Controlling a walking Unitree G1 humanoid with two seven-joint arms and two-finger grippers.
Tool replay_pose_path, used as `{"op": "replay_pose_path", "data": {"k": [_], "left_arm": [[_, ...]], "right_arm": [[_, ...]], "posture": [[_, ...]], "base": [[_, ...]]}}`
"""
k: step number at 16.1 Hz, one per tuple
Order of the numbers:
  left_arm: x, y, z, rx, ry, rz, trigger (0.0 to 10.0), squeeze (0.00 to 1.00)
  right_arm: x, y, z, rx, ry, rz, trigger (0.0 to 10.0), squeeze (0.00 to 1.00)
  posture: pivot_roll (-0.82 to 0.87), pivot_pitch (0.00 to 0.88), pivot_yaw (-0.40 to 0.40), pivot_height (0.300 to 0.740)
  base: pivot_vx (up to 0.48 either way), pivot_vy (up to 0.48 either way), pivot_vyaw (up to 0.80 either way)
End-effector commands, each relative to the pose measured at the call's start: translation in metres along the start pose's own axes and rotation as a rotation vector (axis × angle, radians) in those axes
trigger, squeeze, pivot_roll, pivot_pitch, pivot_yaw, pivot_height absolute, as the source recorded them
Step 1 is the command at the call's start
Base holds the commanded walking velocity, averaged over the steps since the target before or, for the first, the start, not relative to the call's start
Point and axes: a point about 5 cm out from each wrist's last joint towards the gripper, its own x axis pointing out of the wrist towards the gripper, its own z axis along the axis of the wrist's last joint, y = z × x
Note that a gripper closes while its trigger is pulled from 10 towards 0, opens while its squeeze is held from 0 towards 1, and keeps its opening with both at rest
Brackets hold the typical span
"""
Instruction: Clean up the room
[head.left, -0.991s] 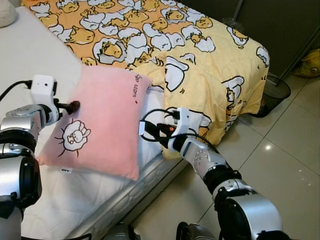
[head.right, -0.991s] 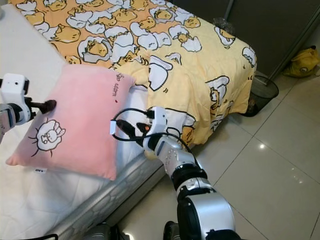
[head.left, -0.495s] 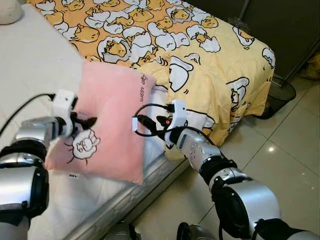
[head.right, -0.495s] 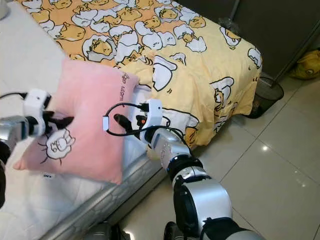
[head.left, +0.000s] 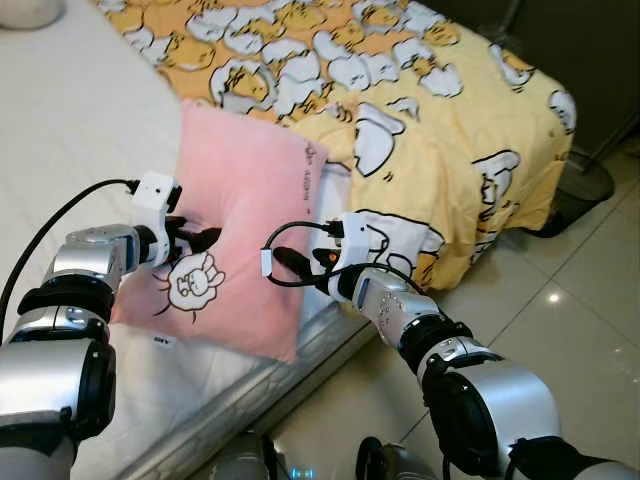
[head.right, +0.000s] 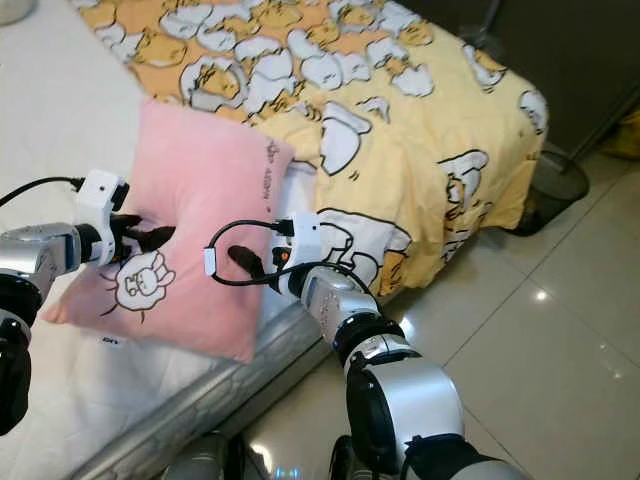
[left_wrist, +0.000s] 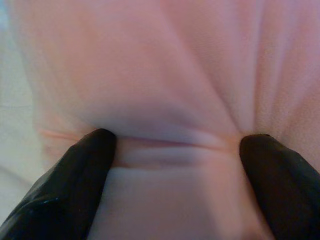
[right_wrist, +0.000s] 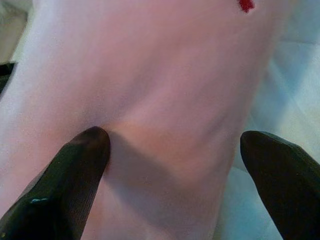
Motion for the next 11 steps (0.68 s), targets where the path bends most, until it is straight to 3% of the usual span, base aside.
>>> {"op": "replay_pose_path", "data": {"k": [1,3,5,7,8,9,11], "left_arm": [[0.009,-0.020,-0.023,-0.029,0.091,-0.099,10.0,0.00],[0.007,-0.033,-0.021,-0.036,0.079,-0.137,10.0,0.00],[-0.005,-0.071,-0.012,-0.010,0.044,-0.224,10.0,0.00],[-0.012,-0.079,-0.013,0.023,0.043,-0.225,10.0,0.00],[-0.014,-0.073,-0.022,0.046,0.066,-0.180,8.7,0.00],[-0.013,-0.062,-0.033,0.067,0.089,-0.120,0.0,0.00],[-0.012,-0.055,-0.039,0.040,0.087,-0.040,0.0,0.00]], "right_arm": [[0.027,0.068,-0.022,-0.008,0.056,0.153,10.0,0.00],[0.028,0.069,-0.021,-0.046,0.052,0.144,10.0,0.00],[0.029,0.073,-0.021,-0.114,0.054,0.129,10.0,0.00],[0.030,0.074,-0.020,-0.111,0.041,0.110,10.0,0.00],[0.031,0.078,-0.018,-0.099,0.024,0.110,0.3,0.00],[0.032,0.082,-0.017,-0.076,0.012,0.126,0.0,0.00],[0.033,0.085,-0.016,-0.047,0.002,0.146,0.0,0.00]], "posture": [[0.29,0.248,-0.038,0.740],[0.31,0.267,-0.032,0.740],[0.38,0.331,-0.025,0.740],[0.39,0.350,-0.029,0.740],[0.39,0.359,-0.034,0.740],[0.38,0.363,-0.041,0.740],[0.35,0.368,-0.055,0.740]], "base": [[0.000,0.000,0.00],[0.000,0.000,0.00],[0.000,0.000,0.00],[0.000,0.000,0.00],[0.000,0.000,0.00],[0.000,0.000,0.00],[0.000,0.000,0.00]]}}
